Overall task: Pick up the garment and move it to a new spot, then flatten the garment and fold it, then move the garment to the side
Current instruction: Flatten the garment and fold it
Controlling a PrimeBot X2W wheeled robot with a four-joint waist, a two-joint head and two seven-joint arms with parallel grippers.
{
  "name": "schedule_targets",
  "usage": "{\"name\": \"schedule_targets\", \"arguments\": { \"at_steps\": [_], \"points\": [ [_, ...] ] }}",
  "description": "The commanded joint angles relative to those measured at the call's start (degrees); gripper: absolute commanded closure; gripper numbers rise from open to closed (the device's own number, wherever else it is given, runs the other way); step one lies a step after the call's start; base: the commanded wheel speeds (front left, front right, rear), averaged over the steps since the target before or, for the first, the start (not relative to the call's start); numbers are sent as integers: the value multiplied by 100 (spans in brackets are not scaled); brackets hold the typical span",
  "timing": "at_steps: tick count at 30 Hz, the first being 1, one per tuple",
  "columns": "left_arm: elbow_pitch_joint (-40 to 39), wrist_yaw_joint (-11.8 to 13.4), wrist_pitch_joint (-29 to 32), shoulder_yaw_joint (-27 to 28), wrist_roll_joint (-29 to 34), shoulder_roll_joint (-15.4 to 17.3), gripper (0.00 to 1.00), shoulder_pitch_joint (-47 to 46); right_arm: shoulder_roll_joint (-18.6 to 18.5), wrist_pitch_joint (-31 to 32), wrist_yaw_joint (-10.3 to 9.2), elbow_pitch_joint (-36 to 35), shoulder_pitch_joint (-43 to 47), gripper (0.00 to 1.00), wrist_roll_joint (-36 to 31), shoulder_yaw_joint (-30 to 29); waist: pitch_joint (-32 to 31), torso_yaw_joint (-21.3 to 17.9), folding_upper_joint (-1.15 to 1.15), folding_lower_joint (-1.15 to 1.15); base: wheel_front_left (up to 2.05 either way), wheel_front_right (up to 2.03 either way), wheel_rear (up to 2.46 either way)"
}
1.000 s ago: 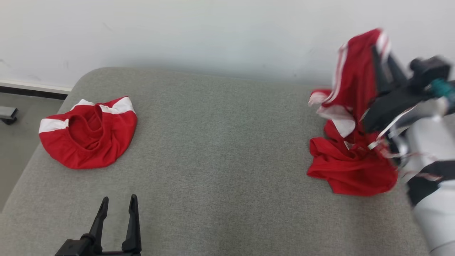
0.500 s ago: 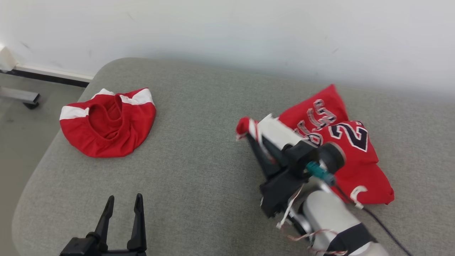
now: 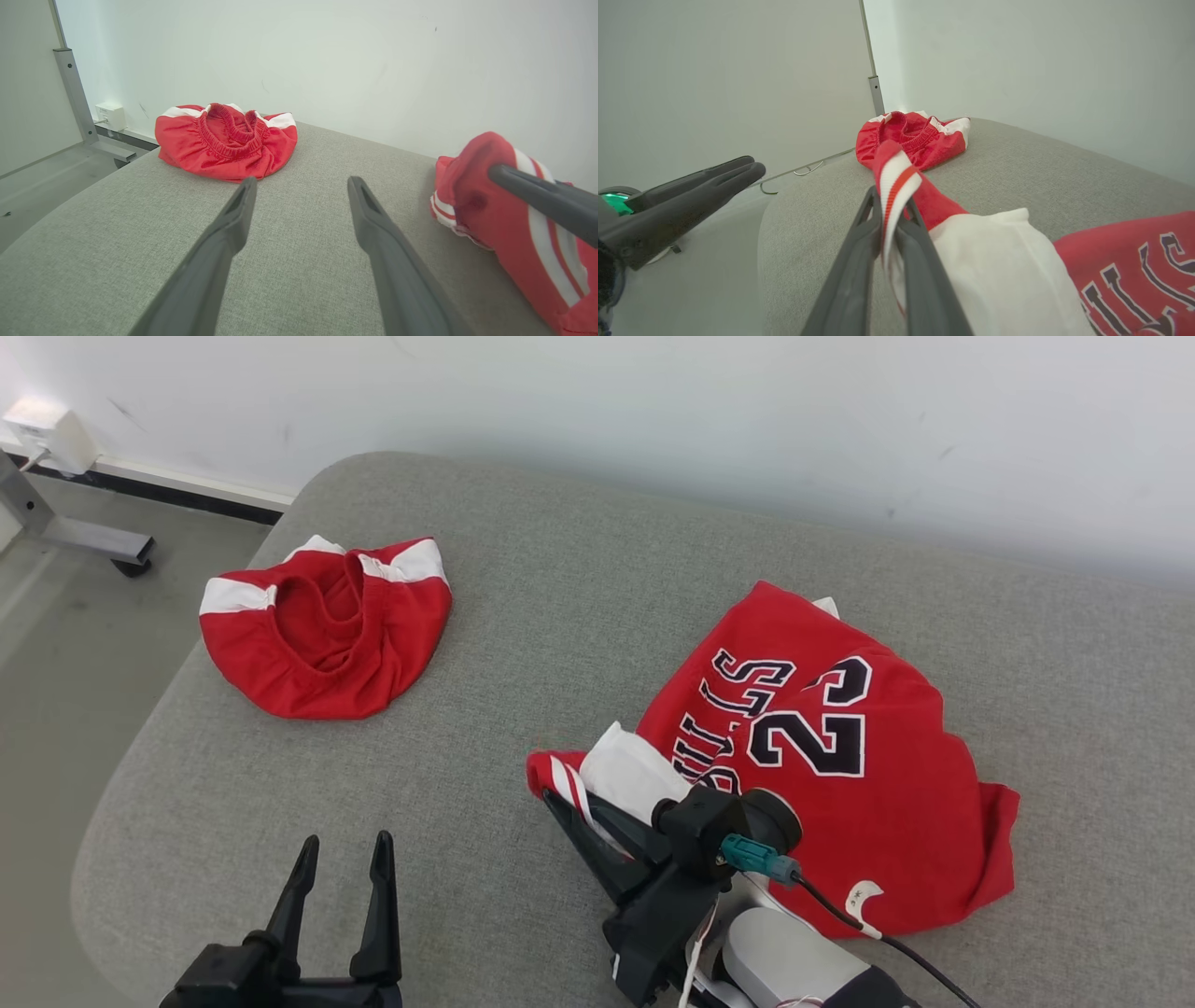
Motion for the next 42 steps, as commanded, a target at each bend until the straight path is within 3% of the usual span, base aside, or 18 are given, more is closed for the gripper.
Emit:
{"name": "schedule_targets", "arguments": {
  "at_steps": [1, 2, 7, 11, 16, 28, 34, 42],
  "points": [
    [19, 5, -20, 0, -14, -9, 0, -88, -3, -33, -14, 45, -60, 71, 84, 43, 9, 5, 0, 0, 0, 0, 0],
    [31, 5, -20, -4, -18, -9, 0, -98, 1, -33, -14, 103, -69, 0, 174, 135, 10, 5, 0, 0, 0, 0, 0],
    [47, 5, -20, 38, -42, -11, 0, -30, -4, -71, -14, 266, -257, 0, 397, 275, -51, -126, 0, 0, 0, 0, 0],
    [16, 5, -20, 118, 3, -9, 0, 49, -2, -79, -15, 153, -356, 0, 323, 27, -138, -313, 0, 0, 0, 0, 0],
    [-60, 5, -19, 221, 100, -11, 0, 103, -18, -74, -15, -95, -195, 0, -326, -932, -254, -605, 0, 0, 0, 0, 0],
    [-175, 5, -19, 375, 233, 84, 0, 175, -595, -74, -15, -1364, 1298, 0, -1374, -3129, -423, -1222, 0, 0, 0, 0, 0],
    [-196, 4, -19, 451, 251, 133, 0, 308, -469, -73, -15, -1861, 2332, 0, -1550, -4111, -527, -1420, 0, 0, 0, 0, 0],
    [-248, 4, -19, 500, 278, 206, 0, 440, -192, -74, -15, -2134, 3089, 0, -1602, -4708, -621, -1527, 0, 0, 0, 0, 0]
  ]
}}
